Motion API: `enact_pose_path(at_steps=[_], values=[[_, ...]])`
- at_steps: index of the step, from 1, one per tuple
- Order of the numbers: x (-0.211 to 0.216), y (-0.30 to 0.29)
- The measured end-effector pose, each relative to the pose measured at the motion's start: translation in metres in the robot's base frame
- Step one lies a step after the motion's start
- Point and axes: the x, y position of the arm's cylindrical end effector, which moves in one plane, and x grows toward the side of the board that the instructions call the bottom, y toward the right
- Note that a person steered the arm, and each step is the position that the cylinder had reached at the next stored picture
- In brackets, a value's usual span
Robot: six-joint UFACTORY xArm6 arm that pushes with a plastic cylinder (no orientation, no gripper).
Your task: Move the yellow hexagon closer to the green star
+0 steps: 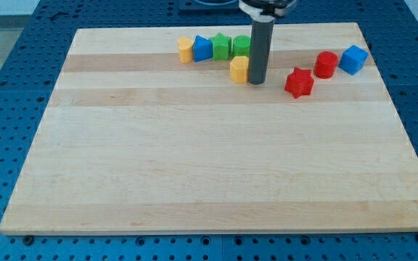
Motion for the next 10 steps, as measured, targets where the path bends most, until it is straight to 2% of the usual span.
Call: enact_pose_path(at_steps=[2, 4, 5, 7, 10], values=[[0.006, 0.015], [-0.008, 0.037], [-0.008, 0.034], [-0.008, -0.01], [-0.009, -0.019]])
